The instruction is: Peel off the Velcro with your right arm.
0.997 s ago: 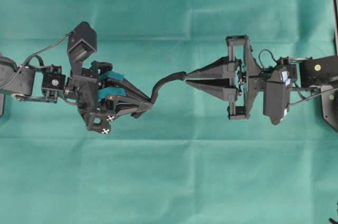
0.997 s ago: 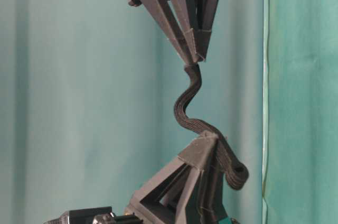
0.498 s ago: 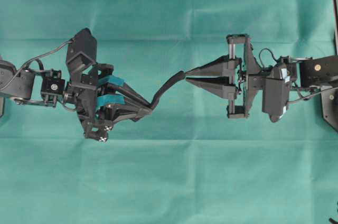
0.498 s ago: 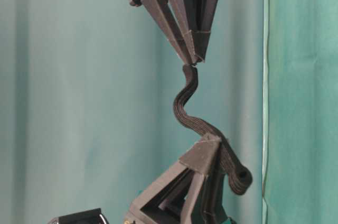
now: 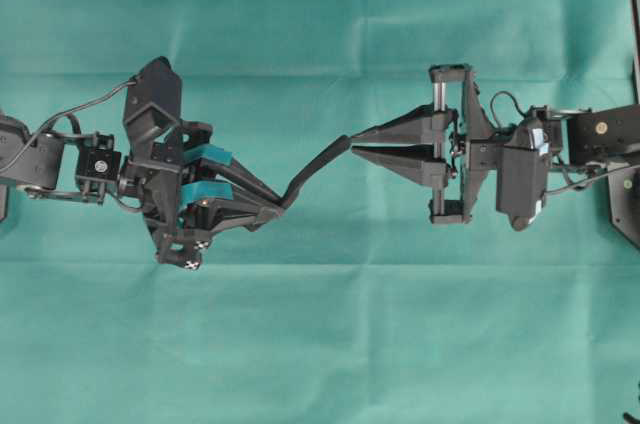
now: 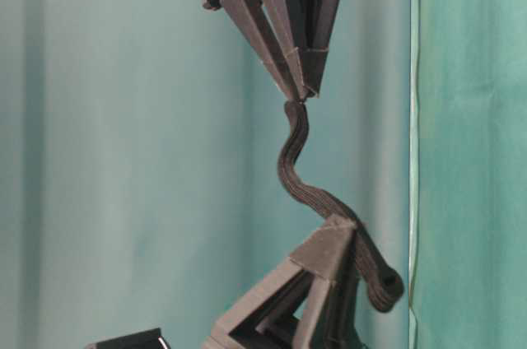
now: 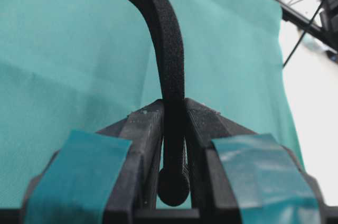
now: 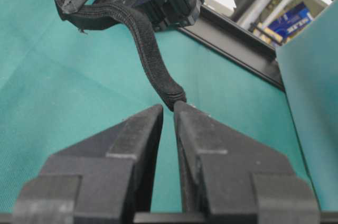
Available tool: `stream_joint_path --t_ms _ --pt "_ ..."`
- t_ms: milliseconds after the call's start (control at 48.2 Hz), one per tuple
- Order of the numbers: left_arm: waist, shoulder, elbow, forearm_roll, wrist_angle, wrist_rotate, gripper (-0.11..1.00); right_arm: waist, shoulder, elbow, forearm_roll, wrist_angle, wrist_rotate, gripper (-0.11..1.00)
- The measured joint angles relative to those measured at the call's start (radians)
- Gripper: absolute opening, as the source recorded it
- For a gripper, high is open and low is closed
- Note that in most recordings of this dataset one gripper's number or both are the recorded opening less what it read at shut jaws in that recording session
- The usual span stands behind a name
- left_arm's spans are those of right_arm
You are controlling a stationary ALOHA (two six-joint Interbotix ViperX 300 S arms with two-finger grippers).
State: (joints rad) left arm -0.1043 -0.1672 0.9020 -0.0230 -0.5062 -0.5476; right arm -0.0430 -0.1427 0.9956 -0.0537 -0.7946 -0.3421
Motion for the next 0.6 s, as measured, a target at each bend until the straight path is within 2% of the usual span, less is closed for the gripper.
stream_joint_path --t_ms 602 --pt "0.000 0.000 0.015 0.000 0.000 -0.015 0.10 0.003 0.002 0.017 0.000 -0.002 0.003 -0.06"
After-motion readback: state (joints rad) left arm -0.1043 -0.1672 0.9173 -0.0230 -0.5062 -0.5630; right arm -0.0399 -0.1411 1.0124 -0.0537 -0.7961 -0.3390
